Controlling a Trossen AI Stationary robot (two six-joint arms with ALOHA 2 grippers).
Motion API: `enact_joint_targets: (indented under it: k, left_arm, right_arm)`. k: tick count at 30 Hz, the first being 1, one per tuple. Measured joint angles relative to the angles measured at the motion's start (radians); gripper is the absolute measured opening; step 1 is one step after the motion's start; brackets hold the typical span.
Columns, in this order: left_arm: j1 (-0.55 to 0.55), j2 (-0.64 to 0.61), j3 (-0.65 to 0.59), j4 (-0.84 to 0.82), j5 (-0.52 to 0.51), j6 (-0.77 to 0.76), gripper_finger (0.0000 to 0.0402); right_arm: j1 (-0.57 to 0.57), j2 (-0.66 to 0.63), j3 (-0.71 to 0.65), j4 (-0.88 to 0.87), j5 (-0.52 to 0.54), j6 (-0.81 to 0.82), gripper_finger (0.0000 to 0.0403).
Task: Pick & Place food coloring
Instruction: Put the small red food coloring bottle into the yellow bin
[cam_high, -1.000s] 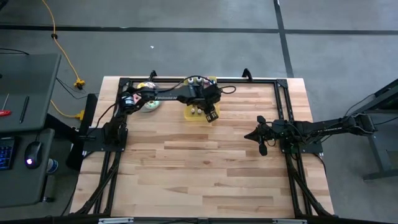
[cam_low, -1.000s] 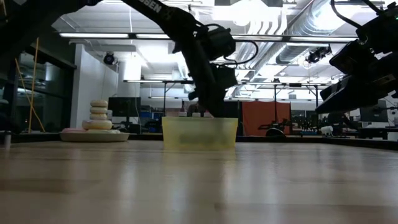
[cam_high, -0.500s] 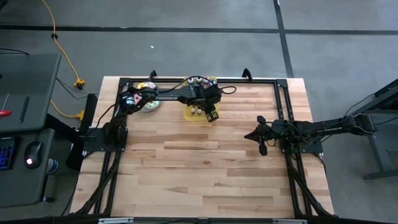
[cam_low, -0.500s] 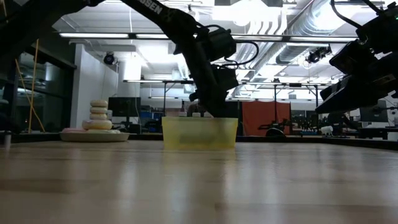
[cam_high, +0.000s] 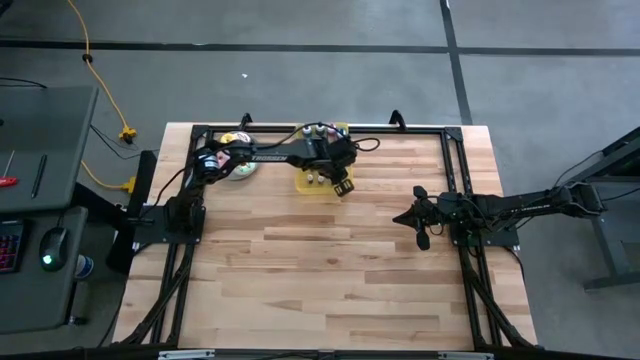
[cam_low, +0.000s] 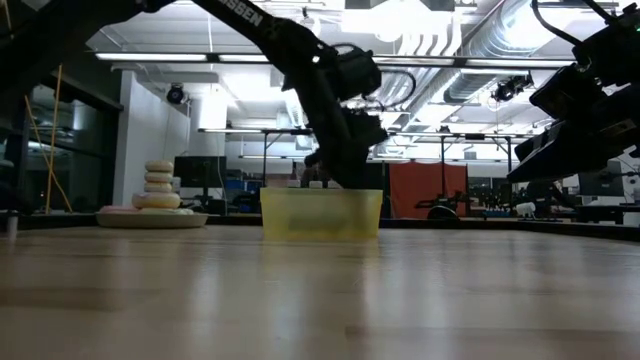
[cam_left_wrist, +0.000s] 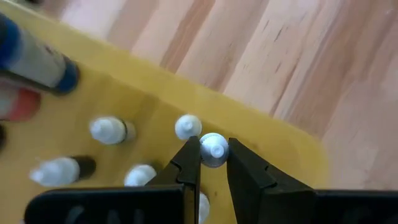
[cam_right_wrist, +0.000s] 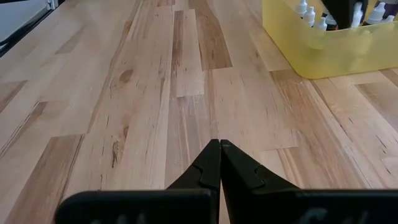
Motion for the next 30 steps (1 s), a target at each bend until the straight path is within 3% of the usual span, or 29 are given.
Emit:
enact_joint_targets:
  k: [5, 19, 30]
  left_arm:
    - [-0.004, 0.026, 0.0, 0.015, 0.01, -0.072, 0.0044]
    - [-0.006, 0.027, -0.002, 0.008, -0.018, -0.091, 0.0046]
    - [-0.006, 0.027, -0.002, 0.009, 0.001, -0.091, 0.01]
  right_arm:
    - [0.0, 0.0, 0.0, 0.0, 0.0, 0.0, 0.0]
    - [0.0, 0.0, 0.0, 0.0, 0.0, 0.0, 0.0]
    - [0.0, 0.0, 0.0, 0.0, 0.0, 0.0, 0.0]
